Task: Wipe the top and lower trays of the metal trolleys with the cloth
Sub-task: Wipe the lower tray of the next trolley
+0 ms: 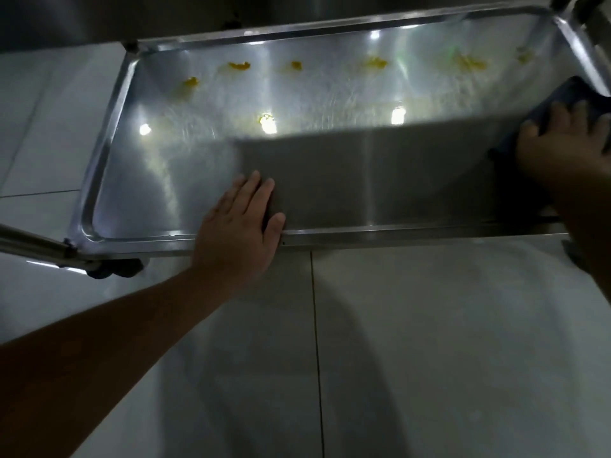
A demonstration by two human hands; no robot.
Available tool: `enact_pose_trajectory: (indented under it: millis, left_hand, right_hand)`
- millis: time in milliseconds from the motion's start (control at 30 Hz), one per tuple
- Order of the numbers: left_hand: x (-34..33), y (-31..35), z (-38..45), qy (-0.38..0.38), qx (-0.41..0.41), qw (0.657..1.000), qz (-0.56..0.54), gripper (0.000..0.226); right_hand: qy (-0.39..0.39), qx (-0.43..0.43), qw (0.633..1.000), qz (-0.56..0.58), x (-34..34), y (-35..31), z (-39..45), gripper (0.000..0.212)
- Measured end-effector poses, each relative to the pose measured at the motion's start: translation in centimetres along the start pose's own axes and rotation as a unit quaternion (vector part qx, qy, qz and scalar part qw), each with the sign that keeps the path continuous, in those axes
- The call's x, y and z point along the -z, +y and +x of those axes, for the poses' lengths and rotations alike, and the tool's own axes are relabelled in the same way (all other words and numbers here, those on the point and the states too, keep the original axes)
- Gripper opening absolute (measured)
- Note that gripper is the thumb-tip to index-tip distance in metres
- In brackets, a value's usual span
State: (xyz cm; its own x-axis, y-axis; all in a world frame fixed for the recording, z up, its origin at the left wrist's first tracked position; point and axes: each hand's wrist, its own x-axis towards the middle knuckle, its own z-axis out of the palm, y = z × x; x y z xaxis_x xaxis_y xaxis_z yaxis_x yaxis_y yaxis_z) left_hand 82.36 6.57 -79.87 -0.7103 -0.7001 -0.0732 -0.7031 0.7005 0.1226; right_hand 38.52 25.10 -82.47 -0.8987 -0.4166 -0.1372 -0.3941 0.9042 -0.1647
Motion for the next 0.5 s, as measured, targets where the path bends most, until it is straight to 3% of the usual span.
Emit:
enact_pose_trajectory:
  millis: [67,133,300,367,500]
  left_hand:
    - [0.1,0.0,0.0,-0.004,-0.006,1.000,0.001,0.073]
    - [0.1,-0.1,-0.1,-0.001,-0.010,1.000,0.004,0.071]
    - [-0.4,-0.2,0.0,0.005,-0.013,1.000,0.021,0.066]
    - [-0.5,-0.3,0.0,0.002,-0.016,1.000,0.023,0.066]
    - [-0.4,-0.3,-0.1,0.007,-0.018,1.000,0.019,0.068]
  right_hand:
    - [0.019,-0.050,0.998,0.037,-0.5,-2.5,-0.9,0.084]
    - [0.027,-0.047,0.997,0.048,-1.1,-5.4,-2.1,0.085]
    - [-0.014,0.139,0.990,0.009,-3.6,-16.4,-7.4,0.072]
    - [-0.031,0.279,0.960,-0.020,-4.6,-21.3,-10.0,0.069]
    - [-0.088,0.528,0.842,-0.068,-5.4,-28.0,-12.7,0.059]
